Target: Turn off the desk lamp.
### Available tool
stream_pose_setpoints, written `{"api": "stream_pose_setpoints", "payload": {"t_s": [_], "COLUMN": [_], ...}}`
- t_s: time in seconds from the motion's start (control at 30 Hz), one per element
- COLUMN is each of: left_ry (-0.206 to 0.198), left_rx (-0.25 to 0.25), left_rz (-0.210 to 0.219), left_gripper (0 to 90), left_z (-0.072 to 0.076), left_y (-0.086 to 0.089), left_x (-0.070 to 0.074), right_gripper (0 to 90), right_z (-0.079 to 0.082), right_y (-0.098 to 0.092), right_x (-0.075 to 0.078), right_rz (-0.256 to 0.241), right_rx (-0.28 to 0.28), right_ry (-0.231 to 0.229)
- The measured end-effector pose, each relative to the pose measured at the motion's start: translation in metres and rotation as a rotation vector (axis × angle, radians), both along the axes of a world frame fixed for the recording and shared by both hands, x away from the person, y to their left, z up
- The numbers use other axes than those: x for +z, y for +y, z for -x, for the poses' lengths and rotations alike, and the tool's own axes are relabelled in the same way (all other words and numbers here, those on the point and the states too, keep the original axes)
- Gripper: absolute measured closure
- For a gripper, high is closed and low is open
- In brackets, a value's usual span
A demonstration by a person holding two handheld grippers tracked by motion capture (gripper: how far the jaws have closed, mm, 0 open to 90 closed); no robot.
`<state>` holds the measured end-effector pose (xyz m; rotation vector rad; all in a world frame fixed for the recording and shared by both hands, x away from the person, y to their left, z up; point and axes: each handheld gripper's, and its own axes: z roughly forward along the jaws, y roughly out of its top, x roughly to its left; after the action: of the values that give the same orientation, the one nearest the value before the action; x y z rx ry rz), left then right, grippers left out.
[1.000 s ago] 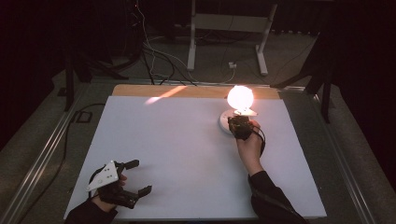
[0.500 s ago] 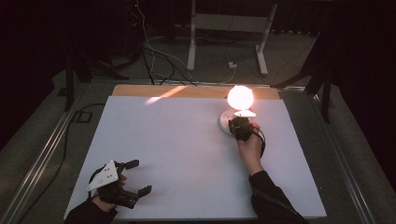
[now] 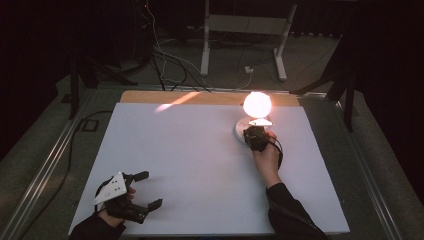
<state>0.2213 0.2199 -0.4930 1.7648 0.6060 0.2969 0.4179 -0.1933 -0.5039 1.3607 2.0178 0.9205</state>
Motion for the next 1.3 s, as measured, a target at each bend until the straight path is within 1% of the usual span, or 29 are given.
{"api": "stream_pose_setpoints", "payload": {"t_s": [0.13,0.2,0.23,0.3,0.33,0.37,0.4,0.47,0.57,0.63,0.73,0.8,0.87,1.03,1.27,1.3], "left_ry": [0.001,0.001,0.001,0.002,0.001,0.001,0.001,0.002,0.003,0.005,0.001,0.002,0.003,0.005,0.004,0.003], "left_rx": [-0.001,-0.002,-0.002,0.001,0.000,0.001,0.001,0.003,0.002,0.001,-0.001,-0.001,0.000,-0.001,0.000,-0.001], "left_rz": [-0.006,0.001,-0.001,-0.004,-0.005,0.000,0.002,-0.003,0.001,-0.001,-0.003,0.002,-0.001,-0.001,-0.002,-0.002], "left_gripper": [0.5,0.5,0.5,0.5,0.5,0.5,0.5,0.5,0.5,0.5,0.5,0.5,0.5,0.5,0.5,0.5], "left_z": [0.000,0.000,0.000,0.000,0.000,0.000,0.000,0.000,-0.001,-0.001,-0.001,-0.001,-0.001,-0.001,-0.001,-0.001], "left_y": [0.000,0.000,0.000,0.000,0.000,0.000,0.000,0.000,0.000,0.000,0.000,0.000,0.000,0.000,-0.001,-0.001], "left_x": [0.000,0.000,0.000,-0.001,0.000,0.000,0.000,0.000,0.000,-0.001,0.000,0.000,-0.001,-0.001,-0.001,-0.001], "right_gripper": [90.0,90.0,90.0,90.0,90.0,90.0,90.0,90.0,90.0,90.0,90.0,90.0,90.0,90.0,90.0,90.0], "right_z": [0.000,0.001,0.001,0.000,0.000,0.001,0.002,0.003,0.005,0.007,0.008,0.007,0.007,0.005,0.002,0.002], "right_y": [0.000,0.001,0.001,-0.002,-0.002,-0.001,-0.001,-0.002,-0.004,-0.004,-0.003,-0.003,-0.005,-0.007,-0.007,-0.007], "right_x": [-0.001,-0.001,-0.001,-0.001,0.000,0.001,0.004,0.012,0.023,0.028,0.031,0.031,0.030,0.027,0.017,0.016], "right_rz": [0.001,0.023,0.027,-0.025,-0.018,0.000,0.001,-0.014,-0.037,-0.038,-0.037,-0.034,-0.040,-0.038,-0.032,-0.032], "right_rx": [-0.001,0.007,0.011,-0.003,-0.007,0.000,0.009,0.006,0.010,0.014,0.014,0.014,0.010,0.002,0.002,0.003], "right_ry": [-0.004,-0.016,-0.016,0.001,0.008,0.004,-0.004,-0.022,-0.047,-0.058,-0.068,-0.068,-0.066,-0.069,-0.039,-0.029]}}
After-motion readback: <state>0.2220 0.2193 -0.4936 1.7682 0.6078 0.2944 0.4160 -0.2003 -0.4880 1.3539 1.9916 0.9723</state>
